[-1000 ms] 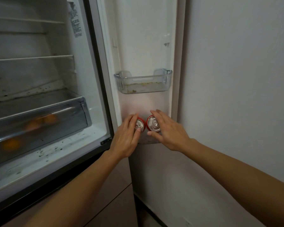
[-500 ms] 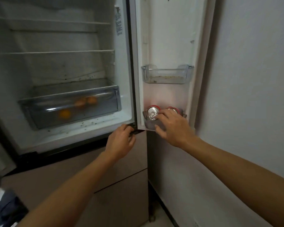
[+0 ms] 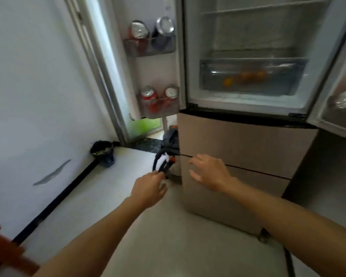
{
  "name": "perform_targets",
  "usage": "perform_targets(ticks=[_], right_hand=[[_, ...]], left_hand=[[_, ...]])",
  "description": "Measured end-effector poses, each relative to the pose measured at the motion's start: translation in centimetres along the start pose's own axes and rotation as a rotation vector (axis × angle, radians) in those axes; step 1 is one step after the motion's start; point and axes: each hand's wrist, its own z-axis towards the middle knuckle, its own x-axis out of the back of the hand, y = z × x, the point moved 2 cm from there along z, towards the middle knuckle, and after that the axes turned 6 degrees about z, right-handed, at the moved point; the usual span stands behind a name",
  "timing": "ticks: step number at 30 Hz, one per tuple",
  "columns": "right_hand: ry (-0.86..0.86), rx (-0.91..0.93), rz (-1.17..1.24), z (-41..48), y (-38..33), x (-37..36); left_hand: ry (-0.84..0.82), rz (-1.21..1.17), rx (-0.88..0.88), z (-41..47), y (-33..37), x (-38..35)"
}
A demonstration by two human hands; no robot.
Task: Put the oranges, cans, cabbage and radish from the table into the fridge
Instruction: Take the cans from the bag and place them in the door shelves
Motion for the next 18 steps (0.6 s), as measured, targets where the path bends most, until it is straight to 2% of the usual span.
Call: perform_targets(ticks=[8, 13, 18], right_hand=[[-0.071, 0.416, 0.164, 3.8, -24.3, -7.8], [-0.104, 0.609, 0.243, 3.1, -41.3, -12.2], [-0.165, 0.781, 0.318, 0.8, -57.6, -16.3]], left_hand=[[0.014, 0.083, 0.453, -21.4, -17.6, 3.4], [-0.014, 0.059, 0.686, -36.6, -25.9, 6.0], [-0.040, 0.145, 0.863, -50.2, -33.3, 9.2]])
